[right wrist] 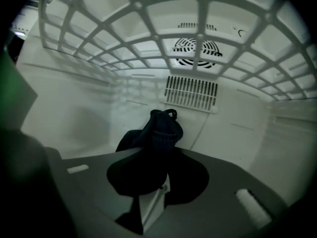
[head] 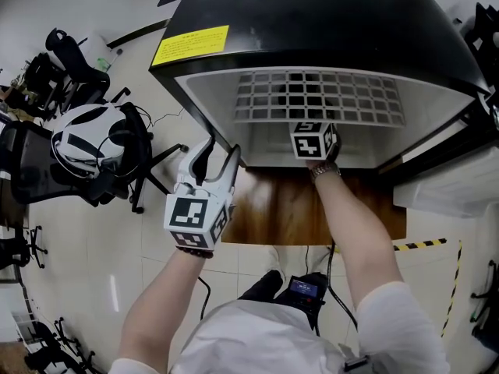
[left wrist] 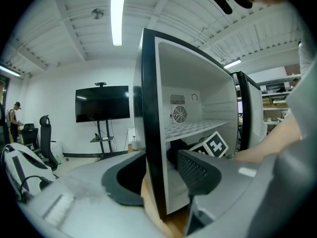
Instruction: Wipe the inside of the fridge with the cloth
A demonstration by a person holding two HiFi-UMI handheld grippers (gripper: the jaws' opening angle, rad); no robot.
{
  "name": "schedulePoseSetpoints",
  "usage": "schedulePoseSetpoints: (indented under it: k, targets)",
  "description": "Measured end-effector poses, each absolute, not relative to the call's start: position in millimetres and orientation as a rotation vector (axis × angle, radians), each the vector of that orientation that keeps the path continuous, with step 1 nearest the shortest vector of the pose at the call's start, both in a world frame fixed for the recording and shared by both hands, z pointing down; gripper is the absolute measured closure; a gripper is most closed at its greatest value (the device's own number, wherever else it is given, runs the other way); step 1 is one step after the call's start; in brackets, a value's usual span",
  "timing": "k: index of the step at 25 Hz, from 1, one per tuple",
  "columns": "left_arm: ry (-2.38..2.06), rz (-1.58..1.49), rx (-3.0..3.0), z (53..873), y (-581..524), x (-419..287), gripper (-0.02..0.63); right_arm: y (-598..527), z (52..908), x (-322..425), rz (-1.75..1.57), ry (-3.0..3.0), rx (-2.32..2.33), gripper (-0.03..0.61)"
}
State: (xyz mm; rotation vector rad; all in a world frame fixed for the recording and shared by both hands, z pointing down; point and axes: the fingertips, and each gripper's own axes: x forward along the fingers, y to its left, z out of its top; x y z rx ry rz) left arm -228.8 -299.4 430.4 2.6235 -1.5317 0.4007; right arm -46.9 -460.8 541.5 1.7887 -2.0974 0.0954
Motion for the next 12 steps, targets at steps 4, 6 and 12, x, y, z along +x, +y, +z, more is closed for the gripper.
schedulePoseSetpoints:
  k: [4,6,12]
  targets:
    - [-1.539,0.398,2.618,430,-299,-228,0.417,-459,543,-26,0.106,-2.05,1.824,0.502]
    - [-1.54,0.398,2.617,430,-299,-228,0.417,-458,542,-17,0.11,-2.035,1.839,0.502]
    - [-1.544,0.398,2.612,431,-299,-229,0.417,-453,548,14,0.147,-1.96,1.9,0.502]
